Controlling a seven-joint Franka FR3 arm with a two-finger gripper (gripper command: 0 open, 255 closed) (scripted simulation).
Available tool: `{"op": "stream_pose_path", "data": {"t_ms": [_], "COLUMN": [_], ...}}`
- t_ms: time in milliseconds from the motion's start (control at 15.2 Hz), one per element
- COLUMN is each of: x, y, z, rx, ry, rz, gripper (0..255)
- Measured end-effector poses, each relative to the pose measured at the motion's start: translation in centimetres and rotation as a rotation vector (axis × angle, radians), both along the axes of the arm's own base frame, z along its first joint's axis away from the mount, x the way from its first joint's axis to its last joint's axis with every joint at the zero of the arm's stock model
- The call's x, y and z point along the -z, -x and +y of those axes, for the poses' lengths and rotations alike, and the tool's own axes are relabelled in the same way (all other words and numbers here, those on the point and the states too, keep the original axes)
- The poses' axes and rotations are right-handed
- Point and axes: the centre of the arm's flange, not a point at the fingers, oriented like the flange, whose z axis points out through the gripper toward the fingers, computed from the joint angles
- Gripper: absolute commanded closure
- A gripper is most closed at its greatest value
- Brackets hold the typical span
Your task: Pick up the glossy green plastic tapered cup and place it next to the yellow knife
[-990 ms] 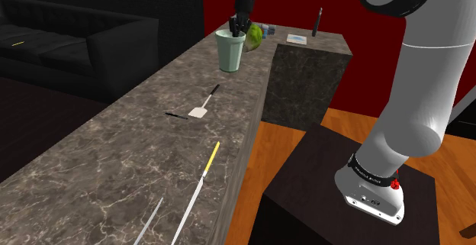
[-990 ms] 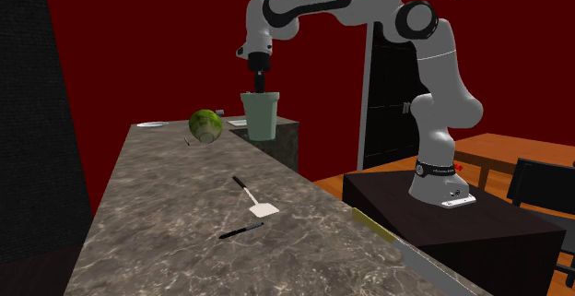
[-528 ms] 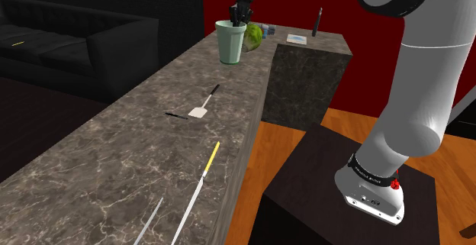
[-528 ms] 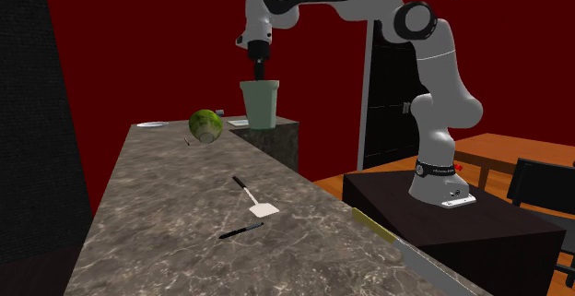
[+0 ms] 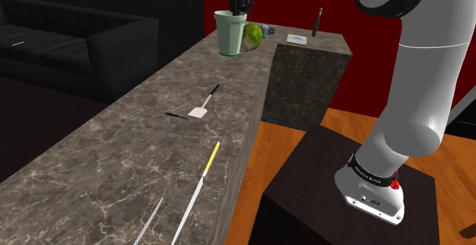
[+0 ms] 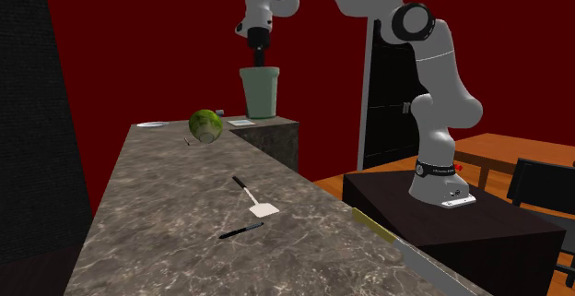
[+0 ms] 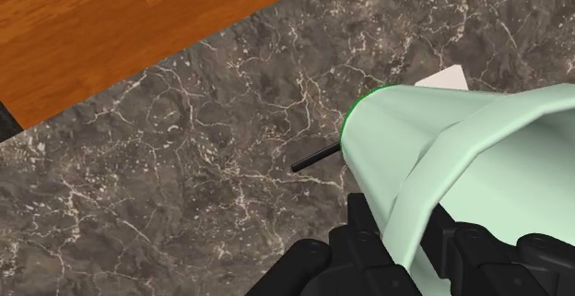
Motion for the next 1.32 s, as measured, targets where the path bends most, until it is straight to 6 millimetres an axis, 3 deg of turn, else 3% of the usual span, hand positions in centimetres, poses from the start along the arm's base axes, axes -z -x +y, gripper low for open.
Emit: {"op": "stream_pose_path", "data": {"t_ms": [264, 1320], "x": [-0.2, -0.1], "y": [1.2, 4.6], "z": [4.4, 25.1], "rx": [-0.001, -0.002], "ry": [0.0, 0.0], "rz": [0.001, 0.0], "gripper": [255, 255]}}
